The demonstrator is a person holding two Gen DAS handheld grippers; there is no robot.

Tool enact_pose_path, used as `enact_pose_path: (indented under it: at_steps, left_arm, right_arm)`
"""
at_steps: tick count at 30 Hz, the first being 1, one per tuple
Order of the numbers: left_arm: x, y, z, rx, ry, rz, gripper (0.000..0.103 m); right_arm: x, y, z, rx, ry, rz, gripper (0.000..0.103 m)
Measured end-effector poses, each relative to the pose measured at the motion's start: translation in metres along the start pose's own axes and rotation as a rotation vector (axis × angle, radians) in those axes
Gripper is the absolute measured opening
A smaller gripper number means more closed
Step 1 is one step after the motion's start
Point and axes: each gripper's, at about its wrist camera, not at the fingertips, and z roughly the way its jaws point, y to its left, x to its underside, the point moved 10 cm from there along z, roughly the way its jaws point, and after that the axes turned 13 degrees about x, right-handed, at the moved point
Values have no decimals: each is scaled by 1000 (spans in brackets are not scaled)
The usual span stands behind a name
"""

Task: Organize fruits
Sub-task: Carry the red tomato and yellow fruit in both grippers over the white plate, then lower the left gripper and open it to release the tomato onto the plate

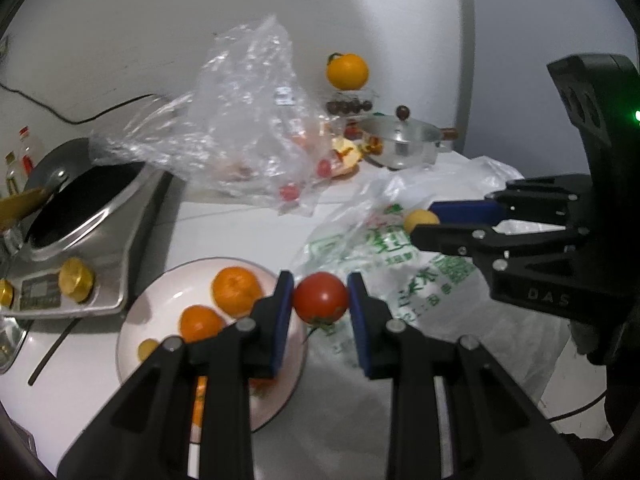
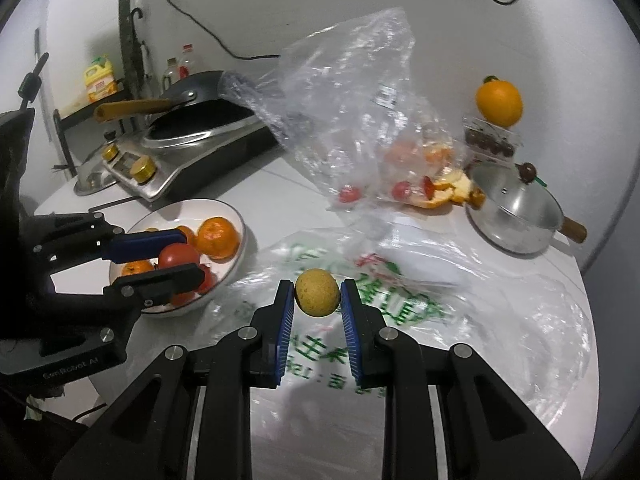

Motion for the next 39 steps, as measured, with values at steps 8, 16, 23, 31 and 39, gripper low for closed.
enact_pose_path:
  at_steps: [8,16,23,31,39]
  left_arm:
    - [12,26,-15,-37,-10,-38,28]
    - [25,56,-27,-83,-13,-82,28]
    - [37,81,-30,-123,-5,-107,28]
    - [48,101,-24,-135,9,-134,28]
    - [52,110,-15,-139,23,-135,28]
  right_arm:
    - [-4,22,1,-14,6,-30,26]
    - [-5,39,3,-26,14,-58,26]
    - [-6,52,7,-34,24,-78,26]
    - [-8,69,16,-45,36,-102,26]
    - [-8,77,26,-54,49,-111,26]
